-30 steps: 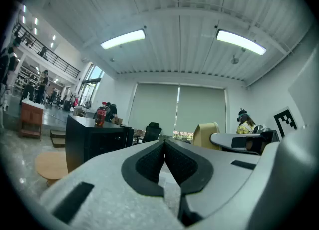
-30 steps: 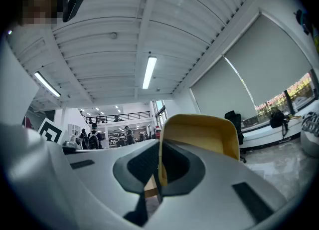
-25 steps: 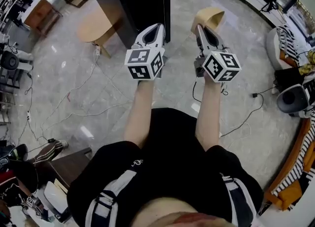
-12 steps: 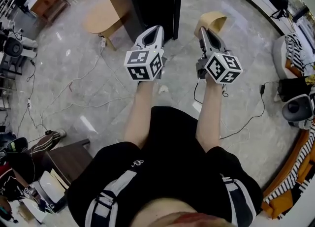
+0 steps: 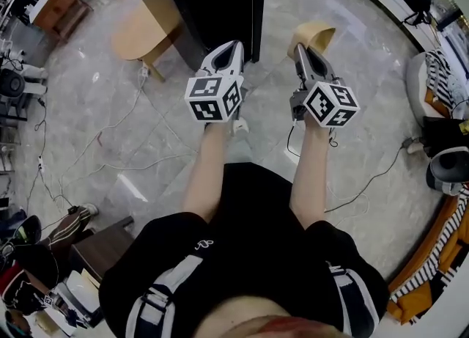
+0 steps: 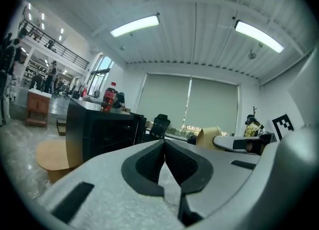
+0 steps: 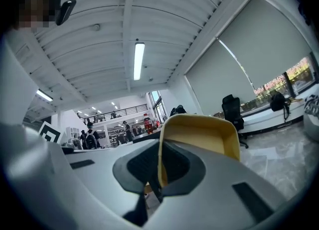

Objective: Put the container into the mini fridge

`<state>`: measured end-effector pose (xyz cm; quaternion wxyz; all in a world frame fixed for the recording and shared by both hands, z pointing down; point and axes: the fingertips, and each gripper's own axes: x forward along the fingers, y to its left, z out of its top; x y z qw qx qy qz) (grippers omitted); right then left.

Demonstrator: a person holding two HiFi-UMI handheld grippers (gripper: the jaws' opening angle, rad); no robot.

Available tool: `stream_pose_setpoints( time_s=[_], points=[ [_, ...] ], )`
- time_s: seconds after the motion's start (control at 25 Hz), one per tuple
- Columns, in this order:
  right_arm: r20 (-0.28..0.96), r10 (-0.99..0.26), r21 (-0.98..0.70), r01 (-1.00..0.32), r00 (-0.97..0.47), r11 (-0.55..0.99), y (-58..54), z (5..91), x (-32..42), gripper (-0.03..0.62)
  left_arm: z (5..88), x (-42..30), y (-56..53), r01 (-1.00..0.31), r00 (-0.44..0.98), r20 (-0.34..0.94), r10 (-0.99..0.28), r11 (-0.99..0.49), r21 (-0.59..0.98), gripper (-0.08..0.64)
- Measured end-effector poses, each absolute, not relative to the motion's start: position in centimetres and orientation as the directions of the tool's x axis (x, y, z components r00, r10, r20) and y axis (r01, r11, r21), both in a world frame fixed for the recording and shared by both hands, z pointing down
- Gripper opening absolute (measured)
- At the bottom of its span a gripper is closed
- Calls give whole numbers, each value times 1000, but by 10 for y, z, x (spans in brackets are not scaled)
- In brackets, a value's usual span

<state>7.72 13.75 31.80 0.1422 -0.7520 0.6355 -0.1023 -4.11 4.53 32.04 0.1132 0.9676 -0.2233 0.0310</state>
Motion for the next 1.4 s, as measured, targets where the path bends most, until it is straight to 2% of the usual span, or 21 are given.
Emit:
stream_pose_setpoints(
  time_s=[0.4, 0.72, 1.4],
  points=[
    [48, -972, -447, -865, 230, -227, 37, 363, 169, 18, 358, 54, -54, -395, 909, 231, -347, -894, 212, 6],
    [158, -970, -441, -865, 186, -238, -48, 402, 185, 18, 402, 80, -131, -409, 899, 288, -328, -865, 292, 6],
    [368, -930, -416, -895, -7, -158, -116, 481, 142, 18, 486, 36, -173, -565, 814, 414, -407, -721, 402, 6]
  ],
)
